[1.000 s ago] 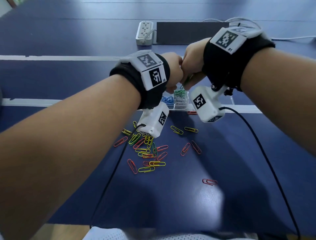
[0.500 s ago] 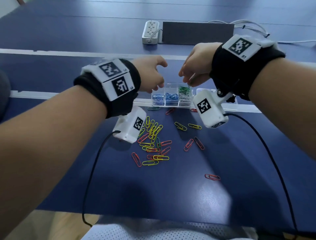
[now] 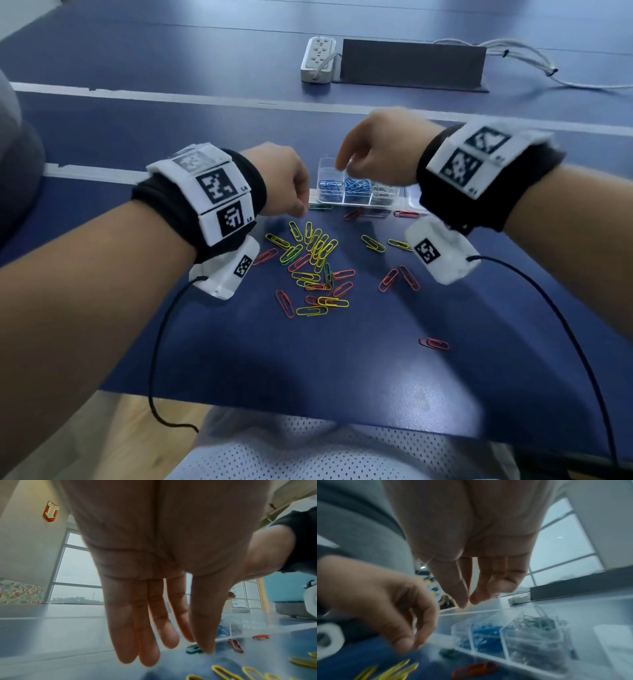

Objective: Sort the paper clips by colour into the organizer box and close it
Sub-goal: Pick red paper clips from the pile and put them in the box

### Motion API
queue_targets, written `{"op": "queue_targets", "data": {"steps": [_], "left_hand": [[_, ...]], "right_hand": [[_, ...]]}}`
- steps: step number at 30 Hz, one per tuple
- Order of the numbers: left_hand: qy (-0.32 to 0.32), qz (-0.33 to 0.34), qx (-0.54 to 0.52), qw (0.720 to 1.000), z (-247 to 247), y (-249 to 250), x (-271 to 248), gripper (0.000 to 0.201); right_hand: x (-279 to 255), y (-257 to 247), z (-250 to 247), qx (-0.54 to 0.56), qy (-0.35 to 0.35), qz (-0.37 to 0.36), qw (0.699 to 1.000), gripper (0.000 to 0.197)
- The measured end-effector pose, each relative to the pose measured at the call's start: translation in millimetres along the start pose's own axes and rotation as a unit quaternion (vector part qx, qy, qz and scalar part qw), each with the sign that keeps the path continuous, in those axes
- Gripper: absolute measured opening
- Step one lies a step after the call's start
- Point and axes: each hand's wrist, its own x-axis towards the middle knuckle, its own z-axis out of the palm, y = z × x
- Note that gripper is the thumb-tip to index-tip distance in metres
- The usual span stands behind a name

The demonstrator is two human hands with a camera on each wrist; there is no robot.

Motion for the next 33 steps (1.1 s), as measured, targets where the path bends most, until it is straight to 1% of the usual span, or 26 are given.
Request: {"op": "queue_targets", "data": {"steps": [2,3,6,8,10,12,14,18,21,22,24,29,31,33], "left_hand": [[-0.017,0.0,0.016,1.0,2,-1,-1,0.006],[-0.022,0.003,0.023,0.999,2,-2,-1,0.007],[-0.033,0.018,0.039,0.999,0,-3,-5,0.008],[-0.047,0.029,0.045,0.997,0,-4,-9,0.01],[-0.068,0.033,0.051,0.996,1,-7,-13,0.015],[-0.089,0.039,0.063,0.993,3,-8,-14,0.019],[-0.104,0.045,0.084,0.99,4,-7,-17,0.025],[-0.092,0.05,0.131,0.986,9,0,-18,0.035],[-0.086,0.049,0.13,0.987,8,-1,-16,0.029],[-0.082,0.049,0.123,0.988,6,-3,-16,0.026],[-0.072,0.051,0.109,0.99,5,-7,-16,0.026],[-0.059,0.047,0.067,0.995,2,-14,-21,0.025],[-0.054,0.041,0.056,0.996,2,-15,-21,0.015],[-0.047,0.037,0.046,0.997,2,-14,-21,0.002]], "right_hand": [[-6,-13,11,-0.067,-0.021,-0.065,0.995,0.027],[-7,-18,17,-0.087,-0.034,-0.074,0.993,0.027],[-6,-30,31,-0.145,-0.076,-0.05,0.985,0.025],[-7,-33,36,-0.17,-0.074,-0.029,0.982,0.023],[-6,-33,40,-0.169,-0.064,-0.018,0.983,0.026],[-4,-32,42,-0.163,-0.062,-0.021,0.985,0.029],[-2,-31,43,-0.163,-0.063,-0.042,0.984,0.026],[-3,-30,43,-0.17,-0.074,-0.05,0.981,0.019],[-6,-30,43,-0.173,-0.078,-0.046,0.981,0.014],[-7,-30,44,-0.175,-0.076,-0.046,0.981,0.015],[-12,-30,44,-0.175,-0.08,-0.045,0.98,0.027],[-20,-25,37,-0.13,-0.081,-0.089,0.984,0.025],[-27,-22,34,-0.089,-0.097,-0.092,0.987,0.018],[-35,-19,32,-0.067,-0.116,-0.108,0.985,0.018]]}}
